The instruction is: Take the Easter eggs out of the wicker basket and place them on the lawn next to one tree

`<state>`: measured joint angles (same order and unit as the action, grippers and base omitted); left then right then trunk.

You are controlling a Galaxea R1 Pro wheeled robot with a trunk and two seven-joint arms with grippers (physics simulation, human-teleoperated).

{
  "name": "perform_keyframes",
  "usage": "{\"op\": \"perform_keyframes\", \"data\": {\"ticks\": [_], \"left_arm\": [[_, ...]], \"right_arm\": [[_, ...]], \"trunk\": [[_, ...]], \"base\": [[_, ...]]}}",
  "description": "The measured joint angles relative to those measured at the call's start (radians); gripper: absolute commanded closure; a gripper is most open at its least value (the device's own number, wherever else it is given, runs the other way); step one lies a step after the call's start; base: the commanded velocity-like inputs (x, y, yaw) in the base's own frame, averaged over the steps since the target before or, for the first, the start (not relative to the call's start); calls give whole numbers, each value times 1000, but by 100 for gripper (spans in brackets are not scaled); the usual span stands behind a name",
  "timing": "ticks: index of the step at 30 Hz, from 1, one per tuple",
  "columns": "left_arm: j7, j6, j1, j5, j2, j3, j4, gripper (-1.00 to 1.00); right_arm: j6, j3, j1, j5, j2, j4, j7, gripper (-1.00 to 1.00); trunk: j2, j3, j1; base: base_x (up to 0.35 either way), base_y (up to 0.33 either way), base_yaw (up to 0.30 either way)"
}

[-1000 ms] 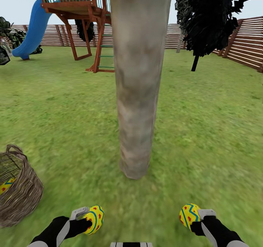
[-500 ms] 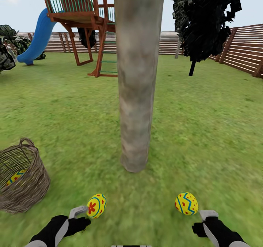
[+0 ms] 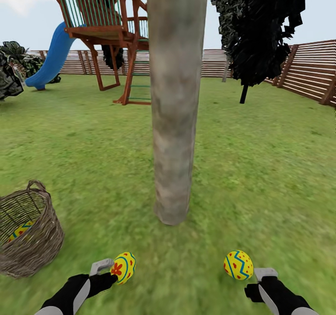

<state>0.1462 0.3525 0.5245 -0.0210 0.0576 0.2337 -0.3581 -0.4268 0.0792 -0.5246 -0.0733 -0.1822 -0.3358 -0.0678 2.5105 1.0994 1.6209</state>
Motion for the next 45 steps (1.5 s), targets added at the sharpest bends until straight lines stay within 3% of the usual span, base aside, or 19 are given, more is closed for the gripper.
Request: {"op": "perform_keyframes", "data": {"ticks": [9, 10, 18, 29, 45], "left_arm": [[-14, -51, 0, -15, -5, 2, -4, -100], [-15, -120, 0, -15, -6, 2, -4, -100], [-15, -122, 0, -15, -7, 2, -3, -100], [-12, -129, 0, -16, -16, 2, -5, -100], [-5, -132, 0, -13, -19, 2, 0, -100]], "right_arm": [[0, 0, 0, 0, -1, 0, 0, -100], [0, 0, 0, 0, -1, 0, 0, -100], [1, 0, 0, 0, 3, 0, 0, -100], [2, 1, 0, 1, 3, 0, 0, -100], [3, 1, 0, 2, 5, 0, 0, -100]], "trunk": [[-2, -35, -3], [-2, -39, -4], [-4, -70, -8], [-7, -112, -13], [-10, -170, -20]], "base": [[-189, 0, 0], [-274, 0, 0], [-280, 0, 0], [-41, 5, 0], [-183, 114, 0]]}}
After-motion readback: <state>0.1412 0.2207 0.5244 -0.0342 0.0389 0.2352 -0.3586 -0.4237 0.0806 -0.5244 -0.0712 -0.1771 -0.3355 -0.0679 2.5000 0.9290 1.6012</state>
